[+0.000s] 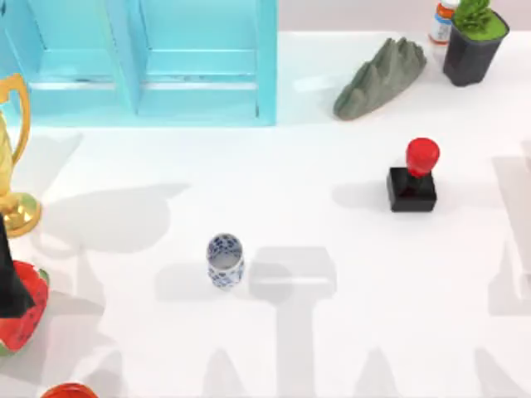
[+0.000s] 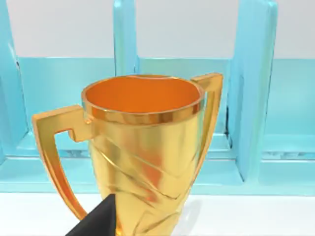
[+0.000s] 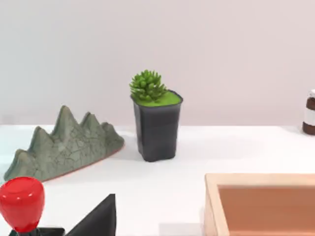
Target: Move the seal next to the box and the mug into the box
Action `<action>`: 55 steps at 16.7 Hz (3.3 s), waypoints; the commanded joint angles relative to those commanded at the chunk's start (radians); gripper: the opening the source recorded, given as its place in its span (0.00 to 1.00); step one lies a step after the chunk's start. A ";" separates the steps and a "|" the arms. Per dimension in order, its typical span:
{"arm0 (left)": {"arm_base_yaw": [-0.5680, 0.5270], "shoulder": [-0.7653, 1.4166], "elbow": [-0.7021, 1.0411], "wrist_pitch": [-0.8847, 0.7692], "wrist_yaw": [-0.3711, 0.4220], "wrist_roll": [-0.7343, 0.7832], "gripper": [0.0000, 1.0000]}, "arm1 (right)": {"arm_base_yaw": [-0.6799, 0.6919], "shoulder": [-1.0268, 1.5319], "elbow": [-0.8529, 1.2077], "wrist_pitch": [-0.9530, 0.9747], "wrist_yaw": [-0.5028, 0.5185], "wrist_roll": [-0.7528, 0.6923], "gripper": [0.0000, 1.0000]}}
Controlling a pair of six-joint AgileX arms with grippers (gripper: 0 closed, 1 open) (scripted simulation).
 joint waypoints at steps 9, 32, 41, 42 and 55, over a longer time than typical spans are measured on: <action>0.000 0.000 0.000 0.000 0.000 0.000 1.00 | 0.025 0.256 0.257 -0.171 0.002 0.038 1.00; 0.000 0.000 0.000 0.000 0.000 0.000 1.00 | 0.304 2.246 2.155 -1.432 0.005 0.329 1.00; 0.000 0.000 0.000 0.000 0.000 0.000 1.00 | 0.315 2.330 2.233 -1.475 0.004 0.339 1.00; 0.000 0.000 0.000 0.000 0.000 0.000 1.00 | 0.316 2.330 2.220 -1.462 0.004 0.338 1.00; 0.000 0.000 0.000 0.000 0.000 0.000 1.00 | 0.321 2.334 1.928 -1.165 0.005 0.342 0.92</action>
